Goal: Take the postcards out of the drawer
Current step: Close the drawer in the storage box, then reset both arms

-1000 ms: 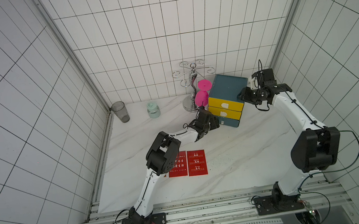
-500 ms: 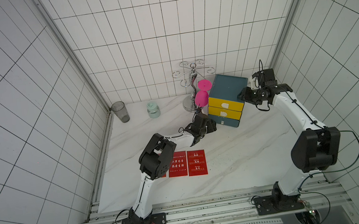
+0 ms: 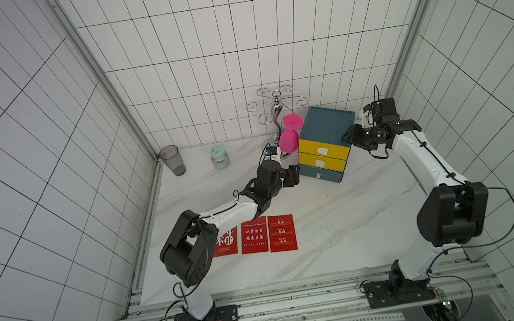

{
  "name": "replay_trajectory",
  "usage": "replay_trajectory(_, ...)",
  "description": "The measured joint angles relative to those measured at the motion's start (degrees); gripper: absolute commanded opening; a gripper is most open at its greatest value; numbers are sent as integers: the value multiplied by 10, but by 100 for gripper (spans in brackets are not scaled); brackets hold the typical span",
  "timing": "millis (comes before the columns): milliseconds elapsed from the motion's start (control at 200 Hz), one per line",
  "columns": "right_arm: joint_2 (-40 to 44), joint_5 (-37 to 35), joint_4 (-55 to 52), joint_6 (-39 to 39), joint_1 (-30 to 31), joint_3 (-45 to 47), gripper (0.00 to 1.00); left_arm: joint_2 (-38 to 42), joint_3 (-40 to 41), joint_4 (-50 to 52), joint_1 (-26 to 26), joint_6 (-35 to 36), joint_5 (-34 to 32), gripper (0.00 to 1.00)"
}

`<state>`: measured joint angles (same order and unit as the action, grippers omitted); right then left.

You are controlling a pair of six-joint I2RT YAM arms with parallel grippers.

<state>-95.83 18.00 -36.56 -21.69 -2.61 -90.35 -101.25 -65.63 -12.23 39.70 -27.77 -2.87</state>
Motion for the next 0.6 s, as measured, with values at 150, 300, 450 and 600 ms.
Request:
replay_trajectory(150,1,-7,-19,5,-16,-14,58,95,64,-1,-42,31,-35,76)
replay_trajectory(300,29,-32,-32,21,-22,-17,69,186,117,16,-96,56,-68,78)
replay_trajectory(450,132,-70,6,43,-23,40,99,266,171,31,-160,70,-104,80)
replay_trajectory(600,326,-119,119,71,-23,257,99,310,224,35,-222,75,-129,82)
